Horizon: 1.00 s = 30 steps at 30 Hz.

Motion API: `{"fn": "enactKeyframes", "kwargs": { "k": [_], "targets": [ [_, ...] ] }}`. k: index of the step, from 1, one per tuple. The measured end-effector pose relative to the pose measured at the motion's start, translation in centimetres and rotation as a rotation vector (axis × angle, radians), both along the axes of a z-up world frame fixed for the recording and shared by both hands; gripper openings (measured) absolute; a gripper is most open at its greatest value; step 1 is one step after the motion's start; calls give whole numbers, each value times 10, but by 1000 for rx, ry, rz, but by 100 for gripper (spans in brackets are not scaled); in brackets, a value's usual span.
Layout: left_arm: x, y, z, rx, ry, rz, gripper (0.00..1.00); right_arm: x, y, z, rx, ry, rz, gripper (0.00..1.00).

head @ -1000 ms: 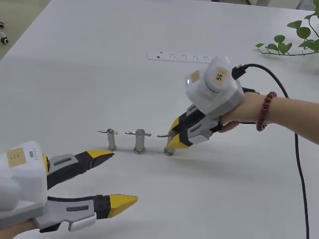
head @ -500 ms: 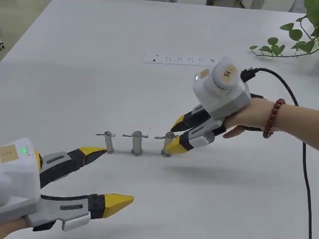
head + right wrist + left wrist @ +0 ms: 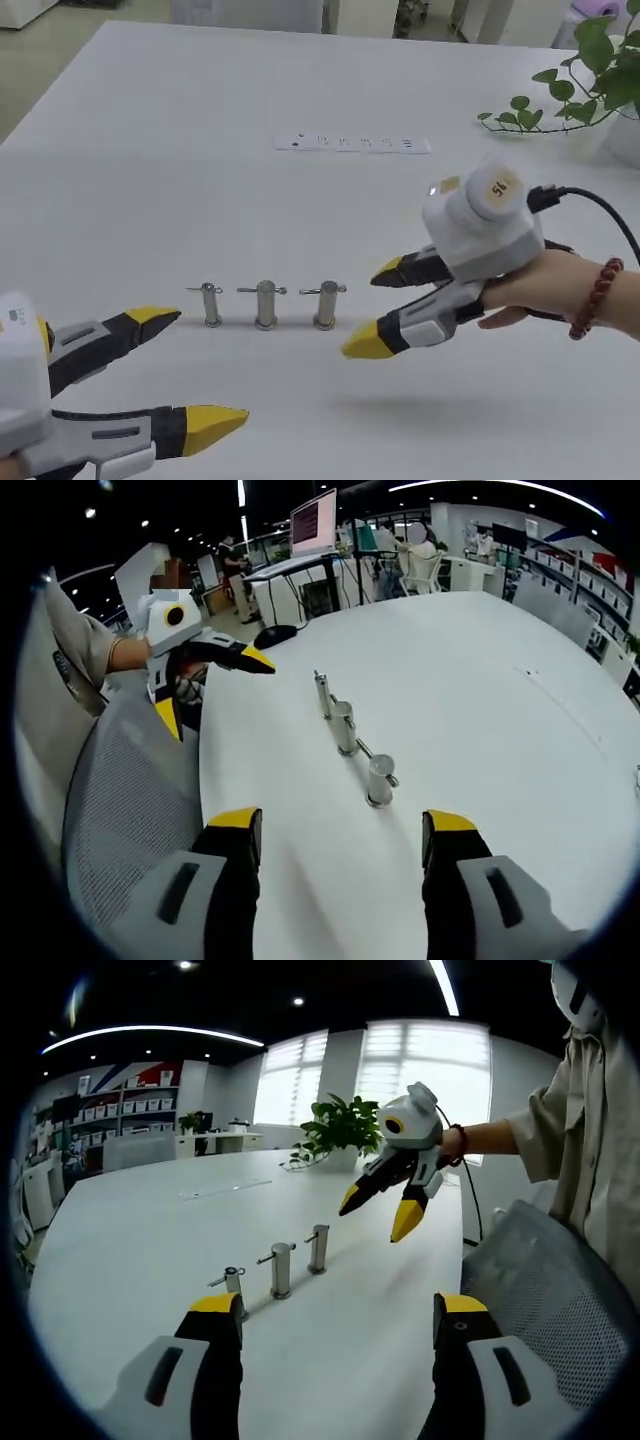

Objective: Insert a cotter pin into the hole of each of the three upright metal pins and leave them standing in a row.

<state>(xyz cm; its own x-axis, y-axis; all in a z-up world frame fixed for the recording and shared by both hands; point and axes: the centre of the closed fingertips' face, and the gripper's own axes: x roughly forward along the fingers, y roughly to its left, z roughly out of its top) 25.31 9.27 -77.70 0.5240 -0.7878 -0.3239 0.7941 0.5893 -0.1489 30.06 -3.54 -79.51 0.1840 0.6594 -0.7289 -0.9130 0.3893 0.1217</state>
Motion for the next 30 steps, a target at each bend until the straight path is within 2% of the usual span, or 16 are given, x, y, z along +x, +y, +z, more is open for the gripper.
{"fn": "enactKeyframes", "kwargs": {
  "k": [3, 6, 8, 11, 16, 18, 21, 23, 26, 30],
  "targets": [
    [-3, 3, 1, 1, 3, 5, 81, -4, -3, 5, 36, -3, -53, 74],
    [-5, 7, 1, 10, 8, 19, 83, -13, -7, 7, 40, -20, -59, 75],
    [-6, 10, 2, 15, 5, 29, 86, -17, -8, 9, 58, -15, -79, 78],
    [-10, 14, 2, 19, 18, 42, 87, -22, -12, 11, 83, -17, -115, 84],
    [-17, 18, 3, 28, 24, 55, 89, -29, -23, 10, 100, -29, -155, 88],
    [-19, 19, 3, 28, 25, 62, 90, -33, -28, 11, 123, -21, -184, 89],
    [-23, 21, 3, 26, 38, 78, 94, -39, -34, 8, 127, -25, -208, 92],
    [-24, 24, 4, 30, 27, 88, 94, -44, -37, 7, 133, -31, -218, 95],
    [-27, 29, 5, 24, 40, 111, 97, -51, -38, 6, 137, -32, -233, 99],
    [-30, 32, 7, 30, 36, 122, 100, -56, -46, 5, 143, -38, -258, 100]
  ]
}}
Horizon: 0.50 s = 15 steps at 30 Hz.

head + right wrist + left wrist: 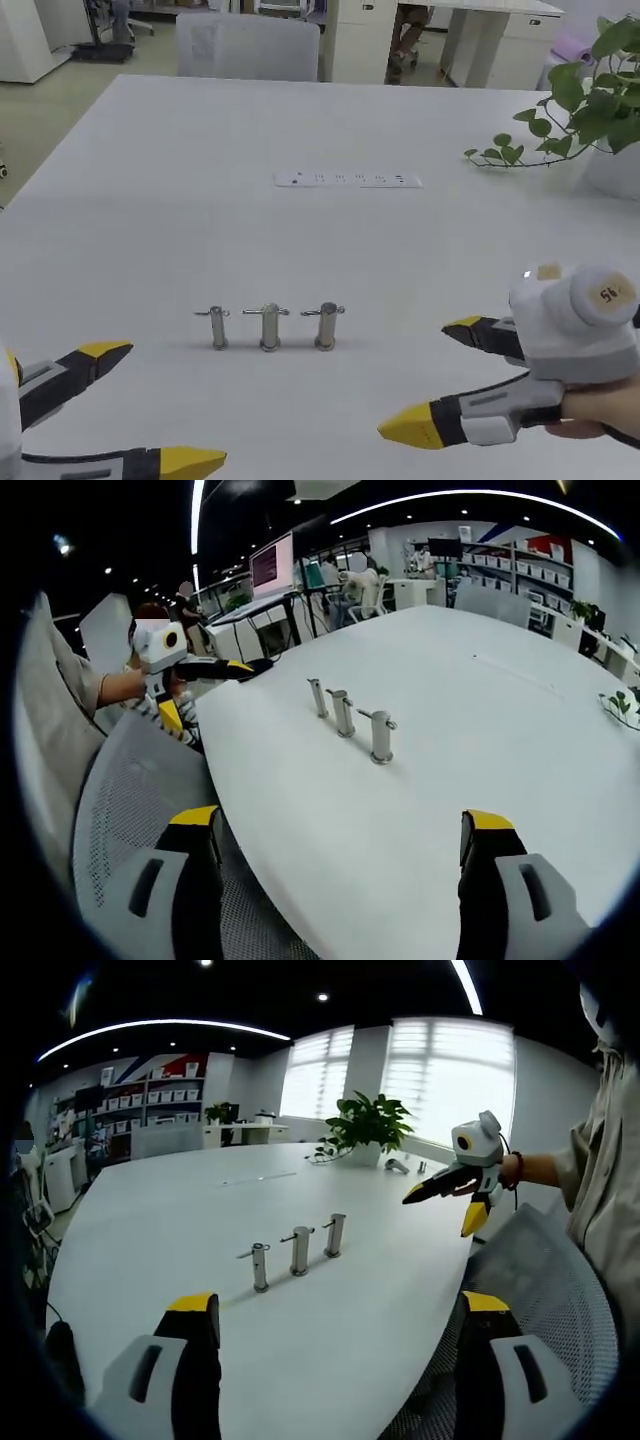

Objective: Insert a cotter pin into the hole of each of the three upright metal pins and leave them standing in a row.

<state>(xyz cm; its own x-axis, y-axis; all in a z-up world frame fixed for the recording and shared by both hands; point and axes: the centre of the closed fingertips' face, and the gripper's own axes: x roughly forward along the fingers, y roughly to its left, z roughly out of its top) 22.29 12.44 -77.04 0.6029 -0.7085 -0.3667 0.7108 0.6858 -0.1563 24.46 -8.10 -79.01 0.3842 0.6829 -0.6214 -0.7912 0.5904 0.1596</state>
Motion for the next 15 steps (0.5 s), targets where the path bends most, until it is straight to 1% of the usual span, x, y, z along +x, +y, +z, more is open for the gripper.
{"fn": "enactKeyframes", "kwargs": {
  "k": [2, 4, 5, 7, 11, 13, 14, 15],
  "targets": [
    [-1, 0, 2, -8, 2, 2, 100, -3, -2, 1, 9, -4, -10, 100],
    [-2, 1, 5, -14, -5, 15, 100, -7, -3, 2, 14, -4, -14, 100],
    [-3, 1, 5, -17, -3, 16, 100, -7, -4, 2, 14, -4, -14, 100],
    [-4, 2, 6, -5, -10, 20, 100, -10, -5, 2, 7, -14, -17, 100],
    [-5, 3, 5, 5, 9, 25, 100, -12, -7, 6, 23, -22, -26, 100],
    [-6, 4, 4, 20, 16, 30, 99, -11, -7, 9, 22, -41, -28, 100],
    [-6, 4, 4, 20, 19, 31, 99, -10, -8, 10, 24, -47, -27, 100],
    [-6, 5, 4, 17, 26, 36, 99, -10, -8, 10, 33, -44, -27, 100]
  ]
}}
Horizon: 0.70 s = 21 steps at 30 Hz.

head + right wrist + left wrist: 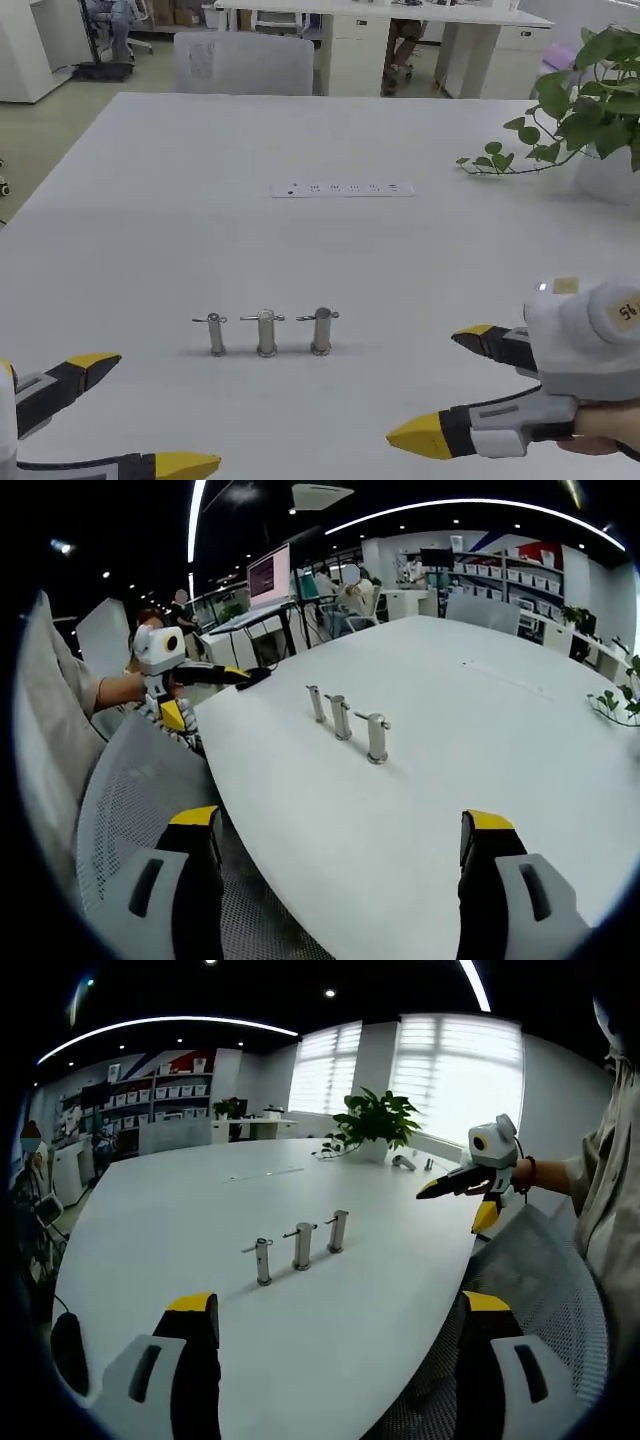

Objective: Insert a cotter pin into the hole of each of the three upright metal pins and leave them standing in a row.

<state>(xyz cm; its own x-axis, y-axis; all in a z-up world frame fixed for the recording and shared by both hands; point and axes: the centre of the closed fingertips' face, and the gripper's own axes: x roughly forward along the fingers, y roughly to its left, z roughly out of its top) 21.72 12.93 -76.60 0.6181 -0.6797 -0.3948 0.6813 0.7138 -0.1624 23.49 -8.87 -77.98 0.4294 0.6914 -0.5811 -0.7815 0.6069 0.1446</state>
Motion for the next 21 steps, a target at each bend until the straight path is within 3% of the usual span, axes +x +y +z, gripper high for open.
{"fn": "enactKeyframes", "kwargs": {
  "k": [11, 21],
  "targets": [
    [6, 1, 4, -14, -12, 38, 99, 4, 0, 0, 3, 4, -9, 100],
    [10, -4, 5, -6, -24, 29, 99, 5, -2, 0, 14, 4, -7, 100]
  ]
}}
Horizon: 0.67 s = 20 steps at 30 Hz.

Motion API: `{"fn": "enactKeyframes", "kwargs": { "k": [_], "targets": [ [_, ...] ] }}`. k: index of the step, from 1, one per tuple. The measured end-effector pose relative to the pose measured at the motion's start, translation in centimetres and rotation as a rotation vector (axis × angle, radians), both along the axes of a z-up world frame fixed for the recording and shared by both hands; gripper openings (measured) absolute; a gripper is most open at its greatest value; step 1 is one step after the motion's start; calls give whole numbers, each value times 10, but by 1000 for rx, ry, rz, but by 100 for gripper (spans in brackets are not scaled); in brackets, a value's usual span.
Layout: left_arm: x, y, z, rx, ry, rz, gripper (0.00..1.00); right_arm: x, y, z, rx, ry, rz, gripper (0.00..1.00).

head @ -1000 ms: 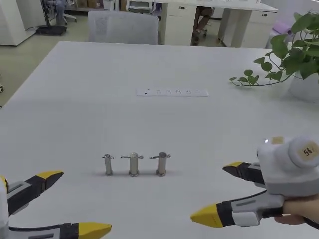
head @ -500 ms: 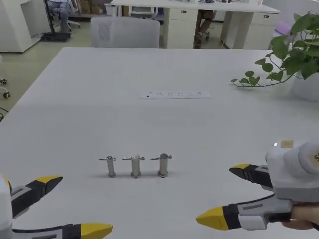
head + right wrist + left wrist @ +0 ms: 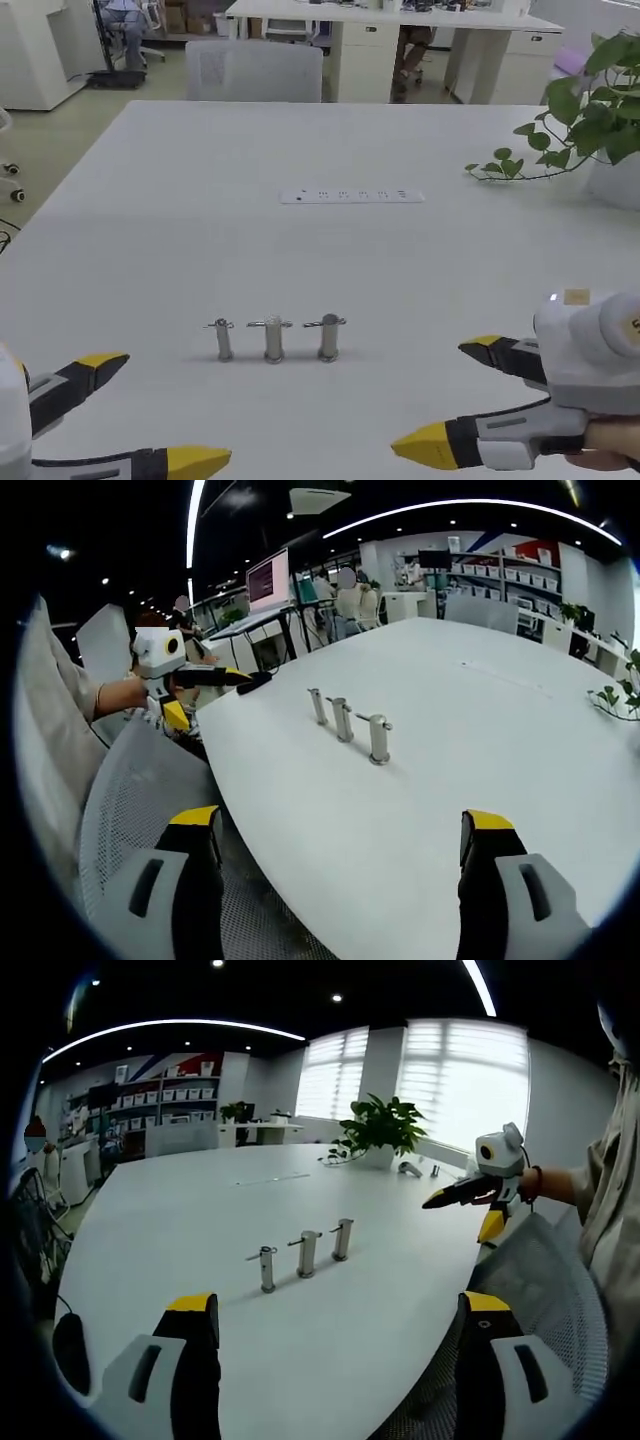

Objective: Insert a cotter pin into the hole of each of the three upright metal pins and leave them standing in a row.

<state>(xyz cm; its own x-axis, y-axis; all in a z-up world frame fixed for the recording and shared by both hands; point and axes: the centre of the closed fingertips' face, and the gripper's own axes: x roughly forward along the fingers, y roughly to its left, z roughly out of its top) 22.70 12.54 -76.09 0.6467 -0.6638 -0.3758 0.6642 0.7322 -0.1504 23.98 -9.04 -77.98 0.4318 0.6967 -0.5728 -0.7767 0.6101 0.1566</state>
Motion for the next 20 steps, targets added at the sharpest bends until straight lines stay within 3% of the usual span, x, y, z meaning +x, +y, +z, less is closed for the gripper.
{"fn": "enactKeyframes", "kwargs": {
  "k": [20],
  "targets": [
    [-3, 1, -3, 11, 7, -4, 98, -2, 2, 2, 5, -9, 3, 100]
  ]
}}
